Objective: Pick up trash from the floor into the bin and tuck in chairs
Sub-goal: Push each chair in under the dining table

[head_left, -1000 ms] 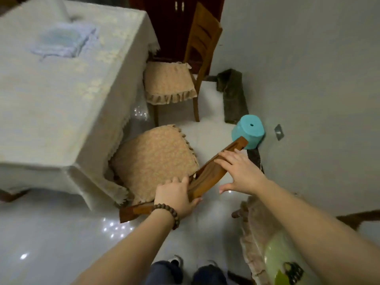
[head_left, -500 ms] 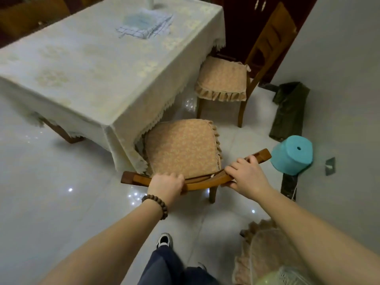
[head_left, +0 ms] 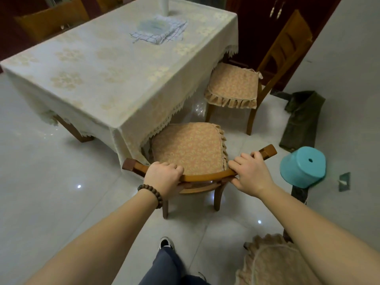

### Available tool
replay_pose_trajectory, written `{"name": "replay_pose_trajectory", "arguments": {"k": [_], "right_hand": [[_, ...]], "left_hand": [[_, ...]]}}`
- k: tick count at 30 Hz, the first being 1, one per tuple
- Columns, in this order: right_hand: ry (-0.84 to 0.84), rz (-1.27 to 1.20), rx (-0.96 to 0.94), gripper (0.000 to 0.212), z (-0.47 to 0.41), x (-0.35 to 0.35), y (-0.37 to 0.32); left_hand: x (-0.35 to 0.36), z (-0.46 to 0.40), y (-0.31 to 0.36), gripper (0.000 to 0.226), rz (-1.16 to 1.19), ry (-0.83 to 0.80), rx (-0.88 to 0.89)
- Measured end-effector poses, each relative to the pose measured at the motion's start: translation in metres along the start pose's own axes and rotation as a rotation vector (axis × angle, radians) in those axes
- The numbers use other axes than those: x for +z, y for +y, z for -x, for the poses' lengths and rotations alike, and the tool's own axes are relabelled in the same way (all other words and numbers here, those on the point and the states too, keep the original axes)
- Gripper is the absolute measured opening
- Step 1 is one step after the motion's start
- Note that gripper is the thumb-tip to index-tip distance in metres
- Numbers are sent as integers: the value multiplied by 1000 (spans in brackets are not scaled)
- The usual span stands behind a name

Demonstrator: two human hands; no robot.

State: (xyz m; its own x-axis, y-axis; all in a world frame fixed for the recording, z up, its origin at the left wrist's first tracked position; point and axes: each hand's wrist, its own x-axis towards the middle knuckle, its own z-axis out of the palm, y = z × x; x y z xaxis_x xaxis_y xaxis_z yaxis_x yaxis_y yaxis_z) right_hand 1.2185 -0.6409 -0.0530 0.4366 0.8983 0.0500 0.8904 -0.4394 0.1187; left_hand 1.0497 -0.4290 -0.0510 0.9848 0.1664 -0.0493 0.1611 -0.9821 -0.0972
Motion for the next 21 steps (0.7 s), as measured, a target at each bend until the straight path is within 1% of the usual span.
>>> {"name": "replay_pose_trajectory", "arguments": {"k": [3,8,12,17,21], "right_hand": [[-1,4,-8,24,-17,-7,10],[-13,38,-19,21,-50,-12,41],[4,69,-48,21,-92,-21,63],[15,73,-62,24,-143,-32,83],[3,68,-53,25,-173,-37,98]], "left_hand": [[-7,-15,-7,42,-5,14,8],[-13,-50,-18,48,-1,73,37],[-23,-86,-40,46,-22,129,48],[-37,-128,-71,50,-16,156,53],[-49,-151,-87,45,-20,154,48]]}}
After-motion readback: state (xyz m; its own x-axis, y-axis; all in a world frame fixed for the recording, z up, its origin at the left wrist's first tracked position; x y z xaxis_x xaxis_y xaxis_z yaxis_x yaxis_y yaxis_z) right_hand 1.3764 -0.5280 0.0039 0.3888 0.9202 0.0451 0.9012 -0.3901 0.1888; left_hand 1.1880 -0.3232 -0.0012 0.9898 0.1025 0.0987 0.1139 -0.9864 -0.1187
